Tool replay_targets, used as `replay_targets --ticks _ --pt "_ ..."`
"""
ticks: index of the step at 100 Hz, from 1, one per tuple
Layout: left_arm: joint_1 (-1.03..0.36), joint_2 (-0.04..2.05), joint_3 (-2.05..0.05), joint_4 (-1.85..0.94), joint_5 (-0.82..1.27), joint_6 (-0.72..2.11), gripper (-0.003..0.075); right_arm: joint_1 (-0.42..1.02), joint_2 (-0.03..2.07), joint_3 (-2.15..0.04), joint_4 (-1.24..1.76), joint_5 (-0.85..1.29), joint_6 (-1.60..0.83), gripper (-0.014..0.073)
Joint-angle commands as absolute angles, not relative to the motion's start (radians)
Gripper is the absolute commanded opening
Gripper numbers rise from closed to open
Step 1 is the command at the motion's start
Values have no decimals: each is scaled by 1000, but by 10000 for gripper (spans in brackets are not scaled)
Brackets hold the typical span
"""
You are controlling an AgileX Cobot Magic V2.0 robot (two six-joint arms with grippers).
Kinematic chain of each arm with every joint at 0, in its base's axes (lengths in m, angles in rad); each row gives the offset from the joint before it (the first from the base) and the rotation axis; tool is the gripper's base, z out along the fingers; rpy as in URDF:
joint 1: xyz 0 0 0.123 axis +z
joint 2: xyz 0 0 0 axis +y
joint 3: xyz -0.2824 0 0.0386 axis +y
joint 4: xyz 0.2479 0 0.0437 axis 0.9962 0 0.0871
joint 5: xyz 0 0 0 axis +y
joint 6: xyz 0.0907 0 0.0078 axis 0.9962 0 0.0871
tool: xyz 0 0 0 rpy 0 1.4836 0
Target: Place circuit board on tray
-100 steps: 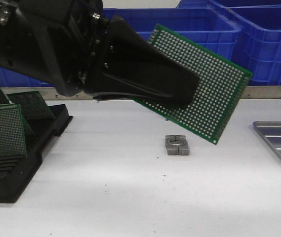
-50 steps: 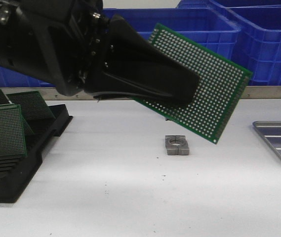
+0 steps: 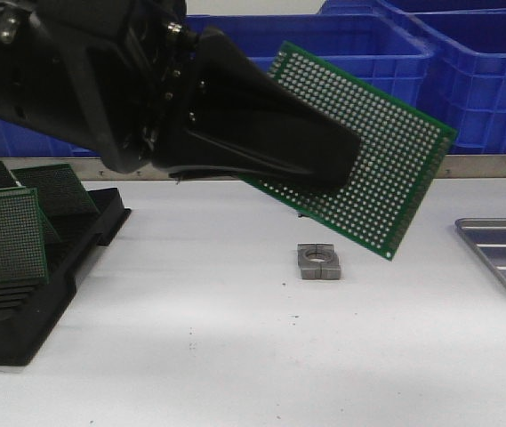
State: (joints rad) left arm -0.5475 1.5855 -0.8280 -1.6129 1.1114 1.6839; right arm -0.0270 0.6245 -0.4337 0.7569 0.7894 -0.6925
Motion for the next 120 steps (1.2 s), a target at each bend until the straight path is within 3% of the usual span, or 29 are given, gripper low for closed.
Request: replay_targets --ticks 1,27,63,97,106,120 --pt "-553 1555 -855 -1680 1166 1681 -17 -27 667 -472 965 790 -965 332" --pt "-553 1555 -855 -1680 1165 1681 -17 29 781 -486 1173 885 -1366 346" --pt "-553 1555 -855 -1680 1144 1681 -17 78 1038 -644 1182 1107 -1379 346" --pt "-553 1555 -855 -1680 1144 1681 -17 198 1199 -718 1193 1119 -1379 343" --pt "-553 1555 -855 -1680 1144 1681 -17 213 1216 -724 1196 1119 -1379 293" --pt "-553 1555 -855 -1680 1144 1681 -17 212 1214 -726 1199 1119 -1379 107"
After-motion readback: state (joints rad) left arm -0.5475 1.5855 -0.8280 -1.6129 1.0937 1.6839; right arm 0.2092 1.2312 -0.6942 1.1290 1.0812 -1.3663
